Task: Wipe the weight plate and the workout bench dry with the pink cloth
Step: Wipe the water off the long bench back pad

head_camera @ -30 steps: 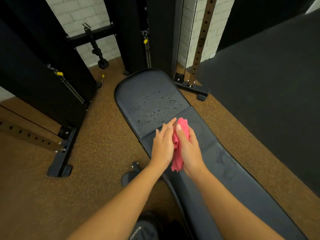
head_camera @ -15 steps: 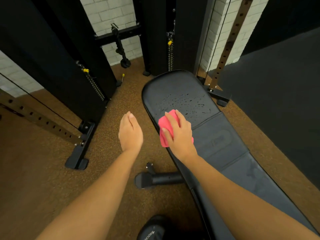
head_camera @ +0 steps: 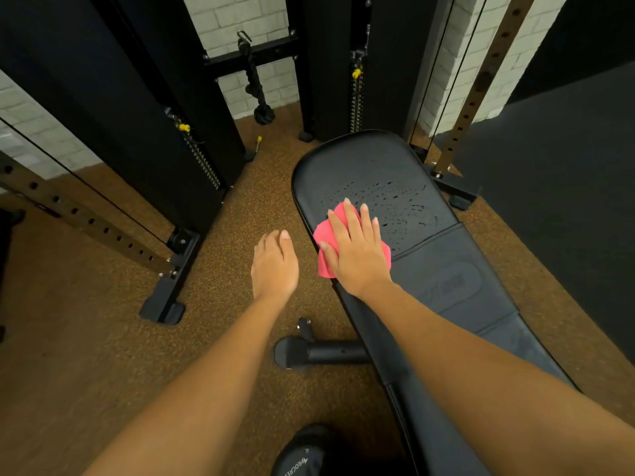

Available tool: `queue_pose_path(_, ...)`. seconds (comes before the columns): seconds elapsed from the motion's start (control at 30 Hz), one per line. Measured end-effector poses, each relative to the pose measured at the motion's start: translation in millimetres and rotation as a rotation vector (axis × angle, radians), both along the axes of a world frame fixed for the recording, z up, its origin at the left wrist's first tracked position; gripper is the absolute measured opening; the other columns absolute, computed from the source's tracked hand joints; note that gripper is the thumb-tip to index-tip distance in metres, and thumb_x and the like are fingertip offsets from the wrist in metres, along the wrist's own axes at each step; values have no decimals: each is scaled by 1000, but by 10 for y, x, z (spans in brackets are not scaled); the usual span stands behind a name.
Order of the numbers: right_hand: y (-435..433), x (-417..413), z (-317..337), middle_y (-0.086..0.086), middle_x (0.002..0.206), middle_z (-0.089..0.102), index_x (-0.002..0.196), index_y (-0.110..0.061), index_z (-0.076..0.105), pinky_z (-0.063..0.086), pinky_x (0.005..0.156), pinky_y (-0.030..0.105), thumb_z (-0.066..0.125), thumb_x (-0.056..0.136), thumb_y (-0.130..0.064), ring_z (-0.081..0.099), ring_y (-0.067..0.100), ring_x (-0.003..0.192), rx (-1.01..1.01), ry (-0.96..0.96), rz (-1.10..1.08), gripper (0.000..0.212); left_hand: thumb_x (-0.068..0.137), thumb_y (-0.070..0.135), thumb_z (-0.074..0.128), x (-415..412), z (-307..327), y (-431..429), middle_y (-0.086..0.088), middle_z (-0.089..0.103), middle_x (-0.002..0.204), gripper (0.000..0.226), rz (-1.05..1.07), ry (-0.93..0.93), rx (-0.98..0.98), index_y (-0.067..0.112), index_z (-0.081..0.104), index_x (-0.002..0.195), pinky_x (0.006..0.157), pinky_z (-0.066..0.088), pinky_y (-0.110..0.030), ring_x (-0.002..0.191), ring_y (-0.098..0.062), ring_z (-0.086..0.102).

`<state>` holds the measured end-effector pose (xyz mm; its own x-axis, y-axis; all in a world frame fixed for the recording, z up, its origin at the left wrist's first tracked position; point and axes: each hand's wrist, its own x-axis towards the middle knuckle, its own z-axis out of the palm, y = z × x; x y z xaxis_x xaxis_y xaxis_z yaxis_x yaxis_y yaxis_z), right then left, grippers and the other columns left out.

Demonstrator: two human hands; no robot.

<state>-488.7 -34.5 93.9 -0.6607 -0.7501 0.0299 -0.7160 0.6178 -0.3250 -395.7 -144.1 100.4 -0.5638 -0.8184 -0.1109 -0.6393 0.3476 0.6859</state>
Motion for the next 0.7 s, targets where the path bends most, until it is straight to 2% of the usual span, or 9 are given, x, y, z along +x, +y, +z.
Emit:
queue_pose_path(0.1, 86, 211, -60, 16, 155, 20, 146, -13, 30, 8, 114, 47, 27, 95, -44, 17, 39, 141, -58, -4, -12, 60, 101, 36, 23, -21, 4, -14, -9, 44, 140, 47, 45, -3, 44, 11, 41, 137, 107, 26, -36, 130, -22, 37)
queue_pose_path(0.2, 279, 495, -164, 14, 151, 31, 142, -14, 37, 14, 115, 47, 33, 94, -39, 27, 38, 139, -23, 98, 89, 54, 101, 38, 21, -47, 12, 10, -9, 45, 138, 48, 81, -6, 104, 12, 41, 136, 103, 29, -36, 127, -23, 40)
queue_pose_path(0.37, 258, 322, -171, 15, 145, 40, 138, -13, 43, 30, 109, 49, 32, 92, -36, 39, 39, 132, -4, 116, 117, 53, 101, 38, 22, -100, 44, 73, -9, 49, 132, 47, 66, 19, 152, 10, 44, 132, 93, 29, -29, 121, -22, 44)
queue_pose_path(0.43, 193, 162, -127, 16, 148, 35, 141, -13, 40, 25, 111, 49, 31, 95, -38, 34, 40, 135, -31, 108, 106, 53, 101, 38, 22, -120, 50, 77, -9, 48, 135, 48, 54, 28, 155, 11, 42, 135, 98, 30, -31, 124, -22, 43)
queue_pose_path(0.5, 137, 2, -68, 14, 155, 21, 146, -14, 30, 10, 115, 45, 34, 98, -40, 19, 38, 141, -24, 43, 67, 54, 101, 39, 21, -122, 56, 83, -9, 47, 136, 49, 51, 23, 153, 12, 40, 138, 103, 30, -35, 125, -23, 42)
queue_pose_path(0.57, 102, -68, -42, 13, 157, 13, 148, -15, 24, 3, 116, 44, 34, 99, -40, 10, 37, 143, -33, 8, 22, 56, 101, 39, 21, -108, 41, 85, -9, 48, 135, 49, 53, 23, 155, 12, 40, 137, 103, 31, -36, 124, -23, 43)
queue_pose_path(0.63, 150, 32, -65, 14, 156, 17, 147, -15, 26, 5, 116, 44, 31, 99, -41, 14, 37, 143, -40, 12, 4, 55, 101, 39, 21, -76, 21, 97, -9, 48, 134, 48, 56, 17, 164, 12, 42, 135, 100, 31, -34, 123, -23, 43)
queue_pose_path(0.7, 285, 207, -120, 16, 151, 29, 143, -14, 35, 13, 114, 45, 31, 96, -38, 26, 38, 139, -68, 51, 2, 53, 101, 39, 21, -63, 5, 105, -10, 48, 133, 48, 55, 8, 172, 12, 42, 135, 99, 31, -34, 123, -24, 43)
